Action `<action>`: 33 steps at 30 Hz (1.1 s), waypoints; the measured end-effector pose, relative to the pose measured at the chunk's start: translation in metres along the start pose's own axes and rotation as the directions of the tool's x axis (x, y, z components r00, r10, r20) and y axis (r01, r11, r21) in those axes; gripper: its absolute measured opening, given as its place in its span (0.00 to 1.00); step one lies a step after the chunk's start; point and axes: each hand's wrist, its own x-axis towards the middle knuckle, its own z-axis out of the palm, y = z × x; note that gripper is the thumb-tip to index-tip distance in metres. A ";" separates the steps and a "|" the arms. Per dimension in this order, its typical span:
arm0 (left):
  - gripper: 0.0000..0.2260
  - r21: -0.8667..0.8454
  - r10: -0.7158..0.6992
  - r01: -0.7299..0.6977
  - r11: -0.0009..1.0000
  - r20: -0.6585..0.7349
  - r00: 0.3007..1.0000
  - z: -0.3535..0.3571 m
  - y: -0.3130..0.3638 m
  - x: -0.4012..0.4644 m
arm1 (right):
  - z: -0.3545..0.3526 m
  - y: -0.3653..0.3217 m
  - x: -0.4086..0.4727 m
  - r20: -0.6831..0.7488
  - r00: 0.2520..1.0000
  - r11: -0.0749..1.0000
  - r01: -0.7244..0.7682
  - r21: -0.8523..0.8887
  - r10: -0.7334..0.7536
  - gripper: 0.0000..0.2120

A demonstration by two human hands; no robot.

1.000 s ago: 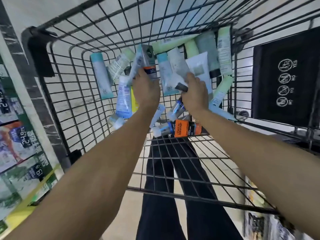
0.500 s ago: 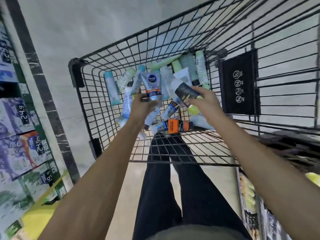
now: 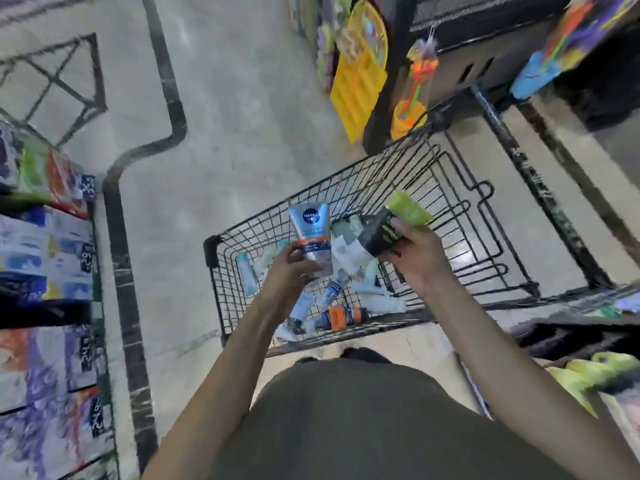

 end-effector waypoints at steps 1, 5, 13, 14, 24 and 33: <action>0.25 0.007 0.021 -0.021 1.000 0.026 0.999 0.004 0.005 -0.009 | 0.003 -0.002 -0.011 -0.003 1.000 0.999 0.008 0.045 -0.008 0.17; 0.25 0.039 0.075 -0.081 0.996 0.146 0.986 0.015 0.016 -0.042 | 0.018 -0.001 -0.055 -0.099 0.993 0.990 0.079 0.116 -0.067 0.24; 0.25 0.168 0.000 -0.064 0.984 0.356 0.934 0.037 0.002 -0.093 | -0.008 0.031 -0.158 -0.334 0.928 0.956 0.231 0.180 -0.162 0.07; 0.26 0.164 -0.016 -0.051 0.985 0.386 0.922 0.042 -0.004 -0.098 | -0.015 0.036 -0.172 -0.377 0.912 0.950 0.248 0.192 -0.162 0.06; 0.26 0.227 -0.201 0.069 0.971 0.633 0.747 0.109 -0.066 -0.168 | -0.074 0.093 -0.329 -0.563 0.781 0.845 0.473 0.250 -0.271 0.27; 0.26 0.389 -0.305 -0.042 0.920 0.781 0.545 0.182 -0.142 -0.262 | -0.134 0.141 -0.460 -0.711 0.621 0.675 0.682 0.283 -0.329 0.20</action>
